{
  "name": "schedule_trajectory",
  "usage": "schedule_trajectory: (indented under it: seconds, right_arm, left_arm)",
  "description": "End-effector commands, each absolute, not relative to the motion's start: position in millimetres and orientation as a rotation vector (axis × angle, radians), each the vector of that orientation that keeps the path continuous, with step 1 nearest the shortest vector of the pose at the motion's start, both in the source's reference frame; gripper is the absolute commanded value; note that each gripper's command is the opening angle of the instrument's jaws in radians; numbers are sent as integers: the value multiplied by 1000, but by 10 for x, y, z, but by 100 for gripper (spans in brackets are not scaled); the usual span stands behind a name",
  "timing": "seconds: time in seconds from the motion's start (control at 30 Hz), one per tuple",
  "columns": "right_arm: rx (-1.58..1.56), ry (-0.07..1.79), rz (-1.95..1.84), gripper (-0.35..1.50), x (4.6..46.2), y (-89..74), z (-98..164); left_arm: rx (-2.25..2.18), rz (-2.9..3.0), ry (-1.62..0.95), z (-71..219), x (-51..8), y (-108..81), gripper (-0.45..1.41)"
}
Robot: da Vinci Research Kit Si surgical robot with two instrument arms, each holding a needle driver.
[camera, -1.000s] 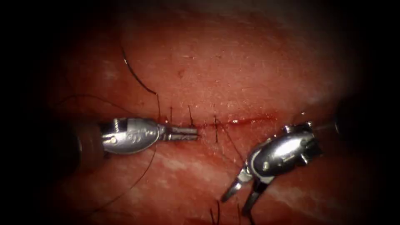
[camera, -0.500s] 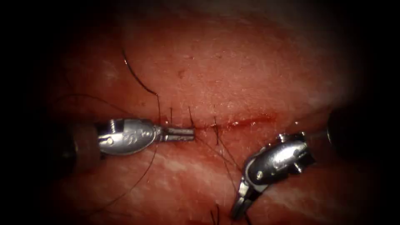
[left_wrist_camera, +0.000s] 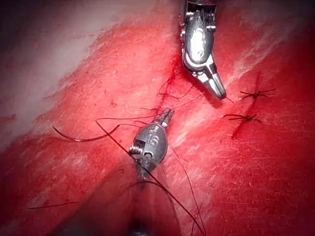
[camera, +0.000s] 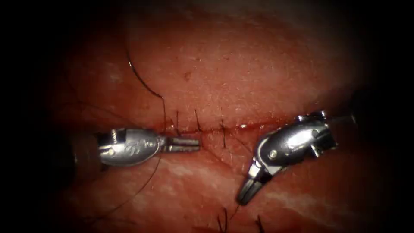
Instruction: Wound Closure
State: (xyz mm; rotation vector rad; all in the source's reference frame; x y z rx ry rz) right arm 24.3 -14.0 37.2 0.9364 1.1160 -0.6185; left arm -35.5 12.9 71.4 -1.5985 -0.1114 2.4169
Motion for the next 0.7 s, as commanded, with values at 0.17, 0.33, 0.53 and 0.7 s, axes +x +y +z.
schedule_trajectory:
  seconds: [0.17,0.33,0.53,0.7]
  right_arm:
    - [933,1139,-484,-35,246,-132,371]
    - [926,1145,-417,-35,247,-118,373]
    - [902,1129,-345,-35,252,-100,381]
    - [878,1116,-296,-35,260,-89,390]
  left_arm:
    - [-1604,2421,-113,709,-365,106,-45]
    - [-1608,2422,-121,693,-363,78,-45]
    - [-1606,2428,-147,673,-349,32,-45]
    - [-1611,2430,-155,653,-342,3,-45]
